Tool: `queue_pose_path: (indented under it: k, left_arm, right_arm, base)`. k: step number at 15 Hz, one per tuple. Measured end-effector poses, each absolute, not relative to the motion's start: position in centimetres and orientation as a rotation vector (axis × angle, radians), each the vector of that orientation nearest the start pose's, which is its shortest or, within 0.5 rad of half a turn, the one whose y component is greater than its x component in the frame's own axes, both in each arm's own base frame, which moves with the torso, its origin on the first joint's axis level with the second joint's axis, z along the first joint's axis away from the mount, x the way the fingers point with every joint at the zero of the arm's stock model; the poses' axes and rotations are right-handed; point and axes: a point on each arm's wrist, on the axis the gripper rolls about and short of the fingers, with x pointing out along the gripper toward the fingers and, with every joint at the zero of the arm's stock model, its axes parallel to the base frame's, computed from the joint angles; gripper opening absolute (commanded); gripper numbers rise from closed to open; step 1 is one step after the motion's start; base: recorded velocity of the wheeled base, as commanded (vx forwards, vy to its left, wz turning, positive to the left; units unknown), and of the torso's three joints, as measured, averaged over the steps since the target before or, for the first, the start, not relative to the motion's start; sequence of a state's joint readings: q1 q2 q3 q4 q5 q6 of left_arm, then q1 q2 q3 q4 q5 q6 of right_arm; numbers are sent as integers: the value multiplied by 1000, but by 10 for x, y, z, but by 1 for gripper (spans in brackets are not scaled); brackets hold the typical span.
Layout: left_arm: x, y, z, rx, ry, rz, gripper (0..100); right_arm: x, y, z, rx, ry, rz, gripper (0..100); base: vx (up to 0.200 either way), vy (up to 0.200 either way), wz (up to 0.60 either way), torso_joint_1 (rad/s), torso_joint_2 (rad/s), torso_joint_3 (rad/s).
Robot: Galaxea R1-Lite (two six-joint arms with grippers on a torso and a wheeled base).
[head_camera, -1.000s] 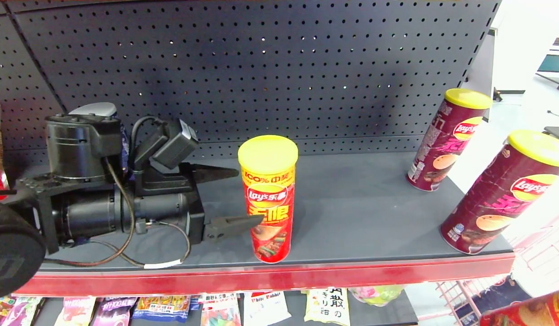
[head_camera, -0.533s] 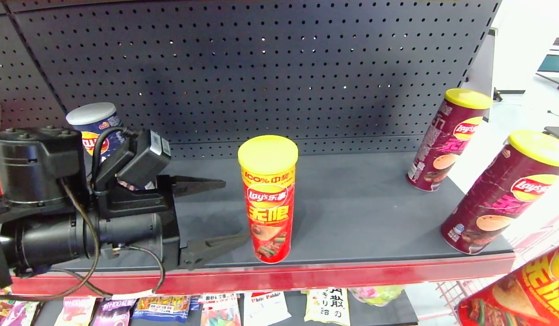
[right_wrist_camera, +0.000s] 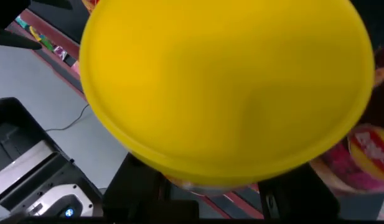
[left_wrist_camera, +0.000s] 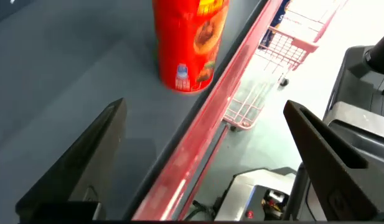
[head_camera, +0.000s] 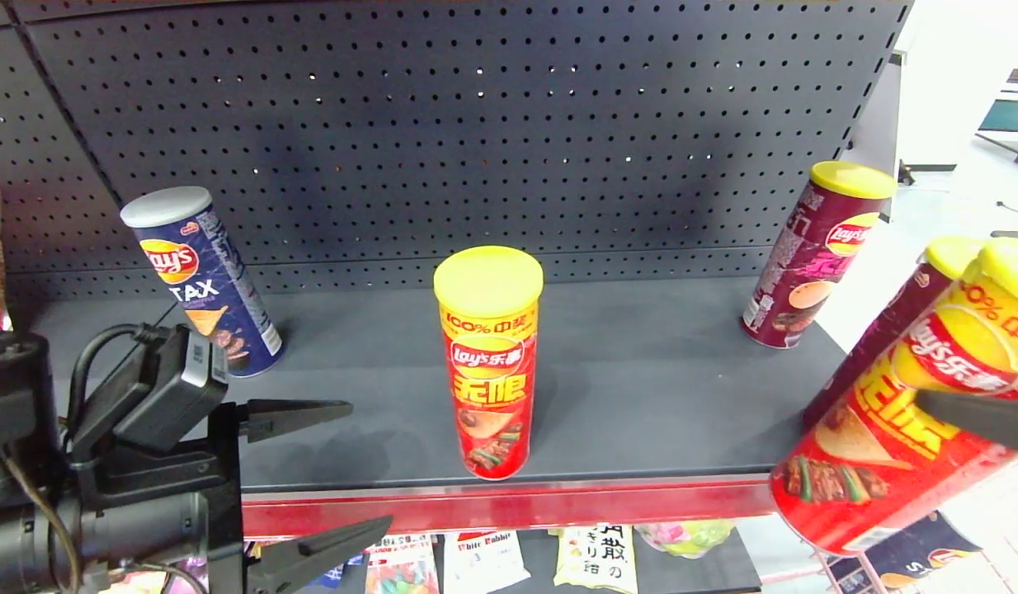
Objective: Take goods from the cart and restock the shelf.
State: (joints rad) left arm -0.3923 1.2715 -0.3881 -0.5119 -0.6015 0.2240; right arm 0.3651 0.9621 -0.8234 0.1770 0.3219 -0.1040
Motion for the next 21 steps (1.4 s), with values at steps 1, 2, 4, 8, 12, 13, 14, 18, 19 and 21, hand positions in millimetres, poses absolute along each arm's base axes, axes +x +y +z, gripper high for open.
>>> queue_pose_path:
  k: [1,2,4,8,12,13,14,18,19,21]
  left_arm:
    - [151,-76,163,159,272,-1014,100]
    - [149,-74,163,160,268,-1006,100]
    - [146,-73,165,162,257,-994,100]
    - [145,-72,166,155,253,-982,100]
    - [144,-72,167,153,254,-980,100]
    - [144,-72,166,153,255,-980,100]
    - [144,-72,166,153,255,-980,100]
    - [145,-72,166,153,256,-979,100]
    - [145,-72,166,153,257,-979,100]
    - [145,-72,166,143,264,-976,100]
  right_arm:
    - [109,51,268,-123,284,709,0]
    - [123,57,272,-144,252,716,0]
    - [150,69,278,-164,182,712,0]
    - [188,95,283,-185,187,716,0]
    - [209,121,288,-204,195,709,0]
    - [214,127,288,-207,198,710,0]
    - [218,132,287,-210,205,716,0]
    - [236,147,281,-215,224,737,0]
    - [240,151,281,-215,222,742,0]
    - [248,163,279,-216,226,763,0]
  base:
    - [0,0,0,0,0,0]
    - [0,0,0,0,0,0]
    - [0,0,0,0,0,0]
    - [0,0,0,0,0,0]
    - [0,0,0,0,0,0]
    - [0,0,0,0,0,0]
    - [0,0,0,0,0,0]
    - [0,0,0,0,0,0]
    - [0,0,0,0,0,0]
    - [0,0,0,0,0,0]
